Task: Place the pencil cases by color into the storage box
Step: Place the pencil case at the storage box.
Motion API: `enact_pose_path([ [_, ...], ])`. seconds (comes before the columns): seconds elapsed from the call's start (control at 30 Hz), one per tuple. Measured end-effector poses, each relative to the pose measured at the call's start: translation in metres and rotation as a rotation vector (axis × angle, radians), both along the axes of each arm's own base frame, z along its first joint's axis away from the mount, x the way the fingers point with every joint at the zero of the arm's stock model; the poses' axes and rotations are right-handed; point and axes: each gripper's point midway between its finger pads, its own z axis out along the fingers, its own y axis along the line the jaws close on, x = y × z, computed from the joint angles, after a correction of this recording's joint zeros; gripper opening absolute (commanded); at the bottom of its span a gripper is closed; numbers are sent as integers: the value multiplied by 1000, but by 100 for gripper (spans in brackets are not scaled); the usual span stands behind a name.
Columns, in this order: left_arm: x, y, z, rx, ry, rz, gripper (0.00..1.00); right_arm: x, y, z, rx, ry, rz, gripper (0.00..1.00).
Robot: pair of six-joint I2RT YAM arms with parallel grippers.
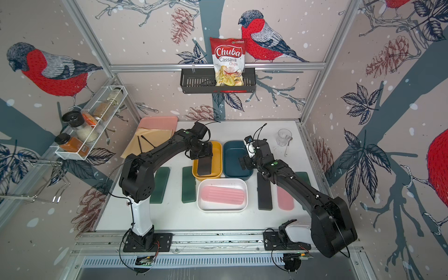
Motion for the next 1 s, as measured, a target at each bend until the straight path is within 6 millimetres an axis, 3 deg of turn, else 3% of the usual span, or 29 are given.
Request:
enact_pose_path([
  [0.3, 7, -2, -25, 24, 8, 16, 54, -10, -7, -1, 13, 3, -16, 100],
  [1.0, 10, -6, -69, 62, 50, 13, 57, -7, -14, -5, 10, 12, -37, 100],
])
